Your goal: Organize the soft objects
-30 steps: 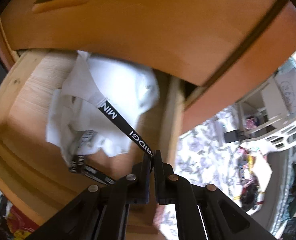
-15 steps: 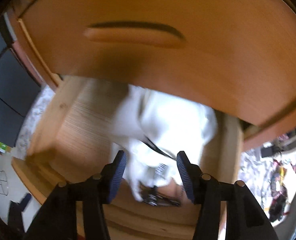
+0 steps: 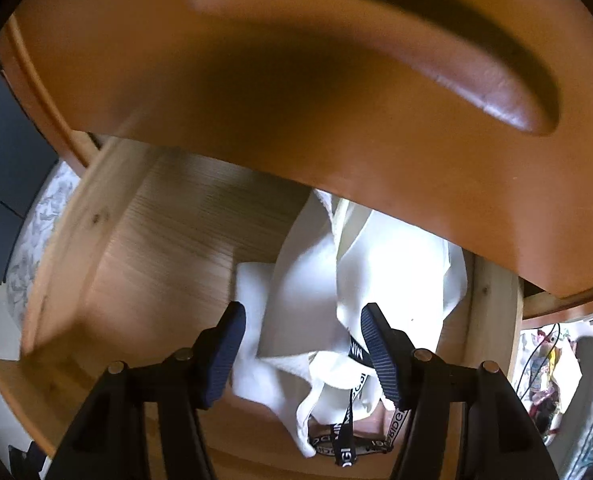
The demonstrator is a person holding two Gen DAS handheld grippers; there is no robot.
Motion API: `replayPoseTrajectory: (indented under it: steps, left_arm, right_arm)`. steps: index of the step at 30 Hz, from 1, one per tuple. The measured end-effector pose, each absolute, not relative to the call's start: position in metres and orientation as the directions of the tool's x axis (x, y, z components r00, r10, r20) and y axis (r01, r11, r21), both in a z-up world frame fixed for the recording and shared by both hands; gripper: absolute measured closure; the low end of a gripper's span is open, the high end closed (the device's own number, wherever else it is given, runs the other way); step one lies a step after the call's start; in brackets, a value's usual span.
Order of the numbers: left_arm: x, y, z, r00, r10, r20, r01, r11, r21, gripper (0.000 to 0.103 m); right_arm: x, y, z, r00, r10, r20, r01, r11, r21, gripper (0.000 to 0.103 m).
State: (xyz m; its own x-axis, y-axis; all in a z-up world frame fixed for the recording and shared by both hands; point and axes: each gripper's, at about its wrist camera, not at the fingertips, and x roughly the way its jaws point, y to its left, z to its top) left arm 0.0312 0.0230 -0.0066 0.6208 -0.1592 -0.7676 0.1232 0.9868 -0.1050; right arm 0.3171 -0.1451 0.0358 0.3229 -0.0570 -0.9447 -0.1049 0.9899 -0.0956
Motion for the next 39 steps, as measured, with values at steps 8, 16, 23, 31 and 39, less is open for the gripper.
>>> replayPoseTrajectory:
  steps: [8, 16, 23, 31, 39]
  left_arm:
    - [0.032, 0.023, -0.007, 0.62, -0.159, -0.768, 0.124, 0.987, -0.105, 0.006]
    - [0.031, 0.022, -0.007, 0.619, -0.158, -0.769, 0.125, 0.987, -0.101, 0.006]
    - [0.032, 0.024, -0.008, 0.614, -0.162, -0.773, 0.123, 0.986, -0.108, 0.006]
    - [0.031, 0.023, -0.008, 0.614, -0.15, -0.775, 0.122, 0.988, -0.094, 0.006]
    - [0.031, 0.022, -0.008, 0.613, -0.135, -0.778, 0.118, 0.99, -0.079, 0.006]
  right_arm:
    - [0.321, -0.147, 0.027, 0.327, -0.092, -0.94, -0.075, 0.99, -0.123, 0.051]
    - [0.327, -0.154, 0.027, 0.309, -0.087, -0.947, -0.065, 0.991, -0.113, 0.083]
    - [0.321, -0.165, 0.035, 0.337, -0.061, -0.94, -0.079, 0.992, -0.093, 0.094]
    - [0.287, -0.199, 0.046, 0.357, -0.015, -0.934, -0.052, 0.998, -0.035, 0.094]
    - [0.243, -0.218, 0.056, 0.374, 0.051, -0.926, -0.072, 0.997, 0.025, 0.094]
